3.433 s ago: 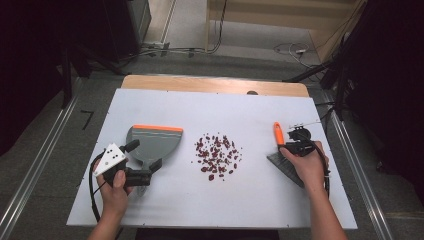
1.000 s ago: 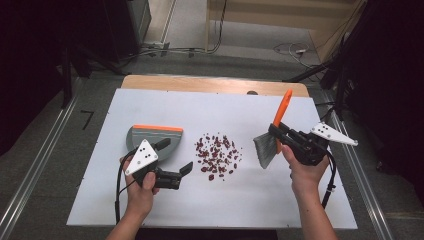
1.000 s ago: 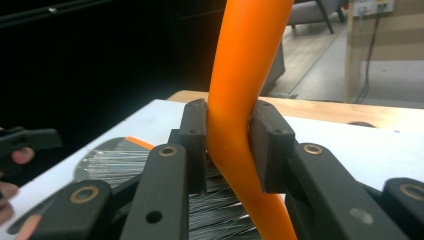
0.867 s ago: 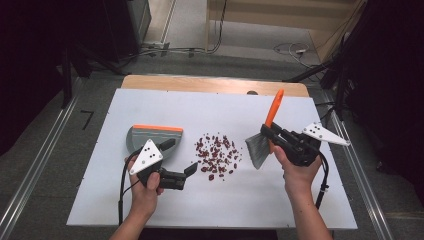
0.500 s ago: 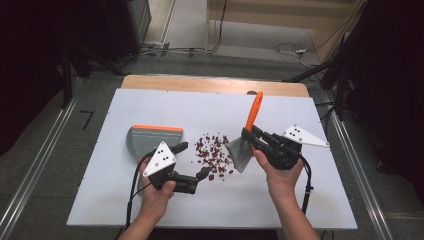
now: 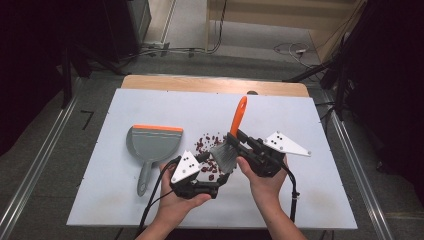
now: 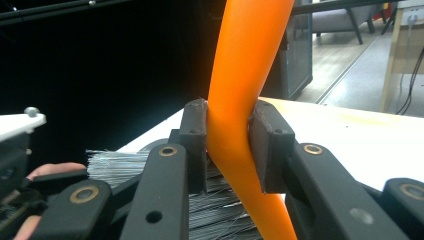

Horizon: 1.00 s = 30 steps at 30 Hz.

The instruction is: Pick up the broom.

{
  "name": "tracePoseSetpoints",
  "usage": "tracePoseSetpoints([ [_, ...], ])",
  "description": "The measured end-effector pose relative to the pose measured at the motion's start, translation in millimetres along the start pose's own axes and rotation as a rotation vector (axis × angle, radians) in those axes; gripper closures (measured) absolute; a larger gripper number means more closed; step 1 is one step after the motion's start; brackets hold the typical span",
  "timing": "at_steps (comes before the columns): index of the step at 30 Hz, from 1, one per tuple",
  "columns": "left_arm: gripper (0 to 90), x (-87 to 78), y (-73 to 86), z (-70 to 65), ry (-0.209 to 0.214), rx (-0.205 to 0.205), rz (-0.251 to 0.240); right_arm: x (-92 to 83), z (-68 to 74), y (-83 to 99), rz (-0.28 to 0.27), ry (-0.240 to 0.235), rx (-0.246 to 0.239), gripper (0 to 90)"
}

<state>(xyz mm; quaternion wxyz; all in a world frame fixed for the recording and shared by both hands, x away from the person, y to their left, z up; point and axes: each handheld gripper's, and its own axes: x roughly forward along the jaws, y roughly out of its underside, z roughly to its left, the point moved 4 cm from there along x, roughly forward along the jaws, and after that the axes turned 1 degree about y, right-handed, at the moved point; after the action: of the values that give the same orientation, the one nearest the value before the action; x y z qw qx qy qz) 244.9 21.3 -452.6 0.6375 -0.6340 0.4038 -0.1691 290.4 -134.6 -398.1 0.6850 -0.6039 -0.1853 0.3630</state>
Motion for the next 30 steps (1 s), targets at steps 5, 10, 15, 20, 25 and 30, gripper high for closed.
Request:
tracePoseSetpoints([
  [5,34.0,7.4,4.6,1.0,-0.050,-0.049,0.024,0.3,11.8,0.5,0.003,-0.019,-0.016,69.0],
  [10,52.2,8.1,5.6,2.4,-0.045,-0.061,0.016,-2.3,20.5,-1.0,-0.014,-0.026,-0.025,68.9],
  [15,75.1,7.4,6.7,0.9,0.002,-0.036,0.017,-2.4,25.6,-0.1,-0.017,-0.017,-0.050,68.9],
  [20,84.7,5.9,7.8,4.0,0.029,-0.020,0.035,-0.2,22.7,0.9,0.012,-0.039,-0.036,68.3],
  [25,85.5,-1.3,8.3,17.2,0.039,0.000,0.064,1.4,14.8,-3.3,0.052,-0.101,-0.050,52.9],
  [30,85.7,-12.9,1.8,28.5,0.094,0.012,0.045,-0.5,2.7,-2.4,0.105,-0.237,-0.098,49.0],
])
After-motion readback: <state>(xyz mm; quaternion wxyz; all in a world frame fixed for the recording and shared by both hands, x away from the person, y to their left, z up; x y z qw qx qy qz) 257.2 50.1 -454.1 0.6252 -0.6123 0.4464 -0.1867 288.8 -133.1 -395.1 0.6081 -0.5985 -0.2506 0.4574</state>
